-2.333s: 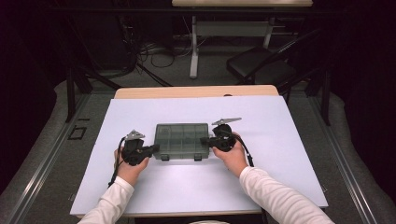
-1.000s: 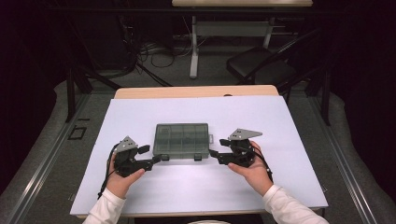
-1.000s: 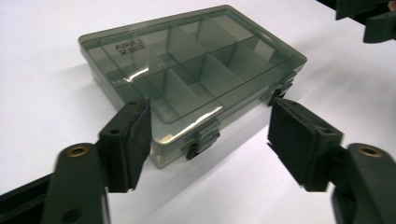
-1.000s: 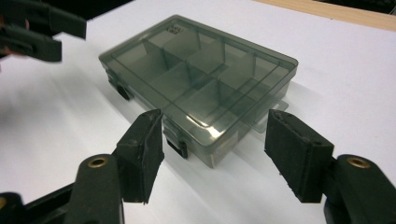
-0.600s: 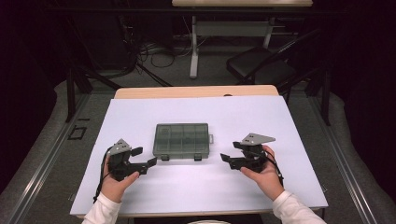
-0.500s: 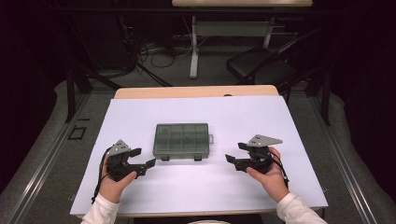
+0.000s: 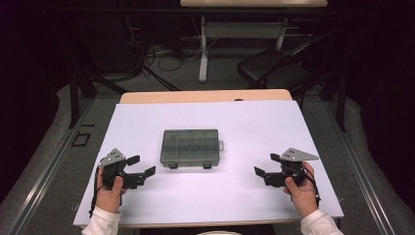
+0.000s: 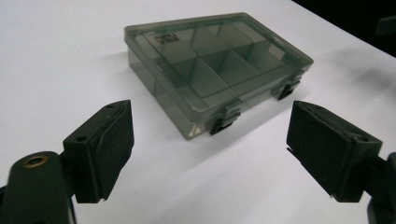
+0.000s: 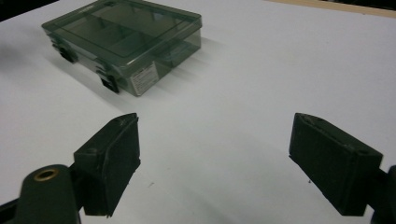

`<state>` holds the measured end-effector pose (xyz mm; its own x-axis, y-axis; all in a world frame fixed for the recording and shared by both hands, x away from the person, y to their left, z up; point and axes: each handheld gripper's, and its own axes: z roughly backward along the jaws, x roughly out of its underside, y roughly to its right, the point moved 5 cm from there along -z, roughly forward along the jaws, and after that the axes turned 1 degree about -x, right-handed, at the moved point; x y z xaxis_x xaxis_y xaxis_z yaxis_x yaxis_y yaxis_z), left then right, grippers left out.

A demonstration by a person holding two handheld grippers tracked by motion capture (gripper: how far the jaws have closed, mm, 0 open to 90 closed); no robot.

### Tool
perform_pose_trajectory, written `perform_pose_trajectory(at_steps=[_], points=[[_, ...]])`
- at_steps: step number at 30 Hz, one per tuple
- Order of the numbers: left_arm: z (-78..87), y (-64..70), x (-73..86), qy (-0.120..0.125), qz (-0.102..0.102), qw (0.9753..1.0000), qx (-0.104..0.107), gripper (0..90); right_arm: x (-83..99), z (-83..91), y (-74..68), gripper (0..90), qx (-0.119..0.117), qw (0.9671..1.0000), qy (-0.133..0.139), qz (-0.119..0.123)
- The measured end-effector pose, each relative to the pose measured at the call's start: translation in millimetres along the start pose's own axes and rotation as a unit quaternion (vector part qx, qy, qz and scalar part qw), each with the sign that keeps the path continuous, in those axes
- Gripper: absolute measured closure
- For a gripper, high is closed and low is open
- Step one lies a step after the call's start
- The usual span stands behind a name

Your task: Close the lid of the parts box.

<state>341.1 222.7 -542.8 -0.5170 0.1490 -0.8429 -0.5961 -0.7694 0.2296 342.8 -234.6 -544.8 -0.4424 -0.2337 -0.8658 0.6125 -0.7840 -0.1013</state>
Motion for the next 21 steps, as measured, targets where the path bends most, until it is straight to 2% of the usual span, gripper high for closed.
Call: perform_pose_trajectory(at_steps=[3,7,10,16,18,21], points=[[1.6,-5.8,1.9,0.008,0.003,0.9999,-0.006,15.2,1.7,0.4,6.1,15.8,0.012,0.9999,0.003,-0.004],[1.6,-14.0,6.5,0.007,-0.009,0.9997,-0.021,15.2,3.9,-0.7,12.9,15.8,0.030,0.9995,0.010,-0.005],[0.8,-18.6,10.3,0.007,-0.008,0.9997,-0.021,15.2,6.7,-2.7,17.5,15.7,0.040,0.9992,0.006,-0.008],[-1.7,-28.6,16.4,0.009,0.001,0.9996,-0.027,15.2,13.3,-6.8,29.2,15.7,0.067,0.9975,0.014,-0.019],[-2.5,-31.0,17.8,0.010,0.009,0.9996,-0.025,15.2,15.3,-8.0,32.1,15.7,0.070,0.9970,0.017,-0.028],[-3.6,-33.8,18.8,0.010,0.010,0.9995,-0.028,15.2,17.5,-9.7,35.3,15.7,0.069,0.9970,0.014,-0.033]])
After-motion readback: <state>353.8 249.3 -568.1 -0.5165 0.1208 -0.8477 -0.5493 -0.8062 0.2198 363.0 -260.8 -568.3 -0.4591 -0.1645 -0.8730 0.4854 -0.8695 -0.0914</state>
